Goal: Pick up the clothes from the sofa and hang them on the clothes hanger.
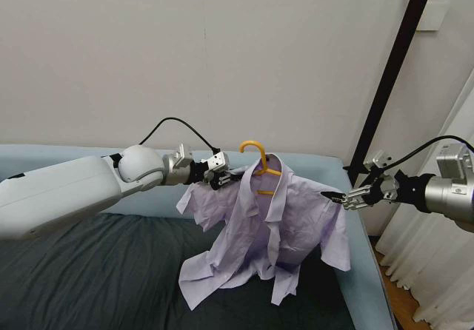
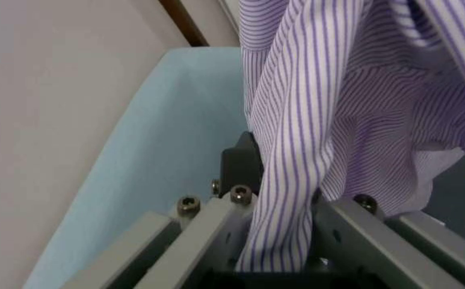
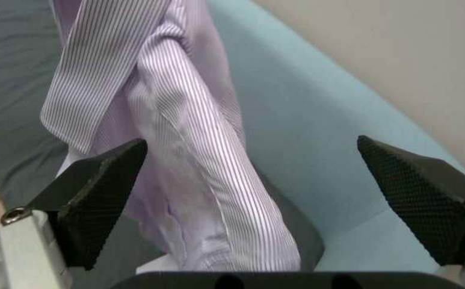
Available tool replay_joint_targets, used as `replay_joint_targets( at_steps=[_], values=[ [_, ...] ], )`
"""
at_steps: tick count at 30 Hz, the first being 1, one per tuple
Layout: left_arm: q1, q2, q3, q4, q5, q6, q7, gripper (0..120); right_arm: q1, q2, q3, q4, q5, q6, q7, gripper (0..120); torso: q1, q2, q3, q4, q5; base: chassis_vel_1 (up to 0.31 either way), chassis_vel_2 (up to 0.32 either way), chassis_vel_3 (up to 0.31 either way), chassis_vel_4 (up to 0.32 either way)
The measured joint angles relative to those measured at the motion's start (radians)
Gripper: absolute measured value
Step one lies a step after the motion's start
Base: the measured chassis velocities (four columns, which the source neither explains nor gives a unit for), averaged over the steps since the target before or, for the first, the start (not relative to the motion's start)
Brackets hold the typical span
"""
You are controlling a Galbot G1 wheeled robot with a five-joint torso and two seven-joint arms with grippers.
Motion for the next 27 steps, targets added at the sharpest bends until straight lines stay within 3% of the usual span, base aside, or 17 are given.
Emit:
replay_joint_targets(
  at_steps=[11,15,17,19,23,25,27],
  values=[
    [-0.004,-0.006,0.024,-0.065,0.014,0.014,-0.021,0,-0.017,0.035,-0.034,0.037,-0.023,-0.029,-0.005,100,0.0,0.0,0.0,-0.0001,-0.0001,0.0,0.0,0.0,0.0],
    [-0.006,0.01,0.035,-0.084,0.031,0.016,-0.022,0,-0.022,0.041,-0.038,0.049,-0.021,-0.037,0.003,86,0.0,0.0,0.0,0.0,-0.0002,0.0,0.0,0.0,0.0],
    [-0.006,0.012,0.036,-0.087,0.033,0.016,-0.022,0,-0.023,0.041,-0.039,0.051,-0.021,-0.038,0.003,84,0.0,0.0,0.0,0.0,-0.0002,0.0,0.0,0.0,0.0],
    [-0.007,0.021,0.04,-0.097,0.044,0.016,-0.022,0,-0.028,0.038,-0.04,0.066,-0.021,-0.044,-0.001,73,0.0,0.0,0.0,0.0,-0.0002,0.0,0.0,0.0,0.0],
    [-0.007,0.029,0.04,-0.107,0.047,0.016,-0.023,0,-0.033,0.033,-0.04,0.076,-0.022,-0.048,-0.002,63,0.0,0.0,0.0,0.0,-0.0002,0.0,0.0,0.0,0.0],
    [-0.01,0.039,0.041,-0.123,0.047,0.016,-0.023,0,-0.037,0.031,-0.042,0.083,-0.023,-0.051,-0.002,49,0.0,0.0,0.0,0.0,-0.0001,0.0,0.0,0.0,0.0],
    [-0.01,0.041,0.042,-0.125,0.047,0.016,-0.023,0,-0.038,0.03,-0.042,0.085,-0.023,-0.052,-0.003,47,0.0,0.0,0.0,0.0,-0.0002,0.0,0.0,0.0,0.0]
  ],
)
